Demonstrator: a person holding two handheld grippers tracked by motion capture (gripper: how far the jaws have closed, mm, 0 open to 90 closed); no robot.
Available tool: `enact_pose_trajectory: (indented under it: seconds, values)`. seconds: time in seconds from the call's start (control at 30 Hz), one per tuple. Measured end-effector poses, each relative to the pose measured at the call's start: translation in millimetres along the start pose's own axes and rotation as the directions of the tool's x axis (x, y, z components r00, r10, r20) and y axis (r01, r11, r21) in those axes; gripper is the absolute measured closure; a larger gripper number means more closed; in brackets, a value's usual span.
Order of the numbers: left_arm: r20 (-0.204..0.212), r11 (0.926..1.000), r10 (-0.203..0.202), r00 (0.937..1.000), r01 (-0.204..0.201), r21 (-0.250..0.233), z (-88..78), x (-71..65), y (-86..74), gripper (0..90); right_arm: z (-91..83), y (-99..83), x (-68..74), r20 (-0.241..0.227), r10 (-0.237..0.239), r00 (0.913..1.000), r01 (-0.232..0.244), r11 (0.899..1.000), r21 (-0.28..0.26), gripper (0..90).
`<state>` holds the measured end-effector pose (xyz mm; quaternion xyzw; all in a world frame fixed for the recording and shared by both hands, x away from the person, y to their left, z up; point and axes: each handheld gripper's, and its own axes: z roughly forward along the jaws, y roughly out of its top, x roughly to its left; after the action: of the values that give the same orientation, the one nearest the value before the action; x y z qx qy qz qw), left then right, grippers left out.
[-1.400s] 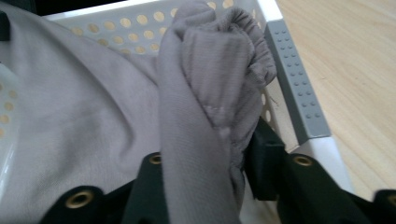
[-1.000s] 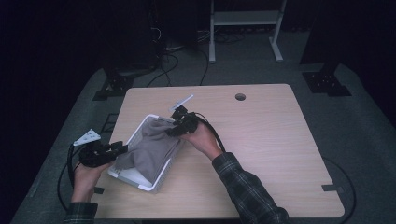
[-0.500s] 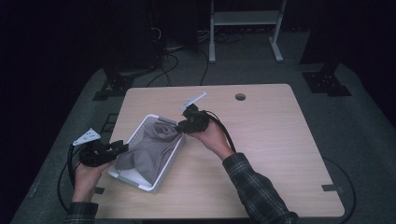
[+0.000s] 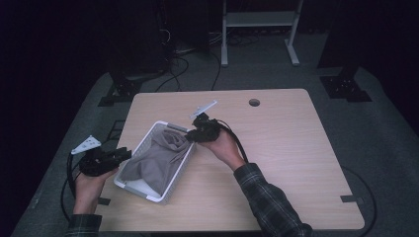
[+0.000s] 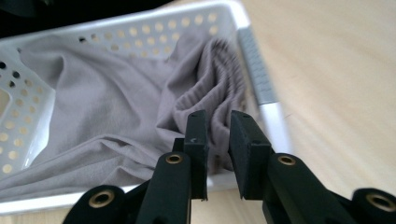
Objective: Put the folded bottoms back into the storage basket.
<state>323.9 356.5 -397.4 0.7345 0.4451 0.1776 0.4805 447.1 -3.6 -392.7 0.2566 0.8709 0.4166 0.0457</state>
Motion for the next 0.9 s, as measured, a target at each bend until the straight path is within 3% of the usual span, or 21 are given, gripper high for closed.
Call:
enact_pose_trajectory:
  seconds: [0.1, 0.23, 0.3, 0.43, 0.9]
  values:
    - [-0.020, 0.9999, -0.006, 0.9998, 0.006, 0.010, -2.6, 2.7, -0.4, 76.6, -14.6, -3.6, -6.0, 0.039, -0.017, 0.9991, 0.018, 0.999, -0.027, 84.0]
    - [-0.064, 0.9996, -0.016, 0.9978, 0.017, 0.021, -5.1, 6.9, -1.9, 89.5, -24.4, -14.2, -18.1, 0.067, 0.001, 0.9977, 0.001, 1.000, -0.031, 89.6]
    - [-0.091, 0.9988, -0.010, 0.9958, 0.015, 0.047, -4.4, 8.4, -3.0, 90.0, -24.5, -21.6, -22.9, 0.072, 0.008, 0.9974, -0.007, 1.000, -0.017, 89.7]
    - [-0.100, 0.9957, -0.015, 0.9949, 0.024, 0.089, 2.1, 11.3, -8.4, 90.0, -17.5, -35.4, -25.8, 0.068, 0.023, 0.9974, -0.023, 1.000, 0.005, 89.7]
    - [-0.066, 0.9871, -0.026, 0.9975, 0.036, 0.156, 17.4, 9.8, -15.4, 90.0, 9.5, -39.0, -15.0, 0.032, 0.007, 0.9995, -0.008, 0.999, 0.047, 89.7]
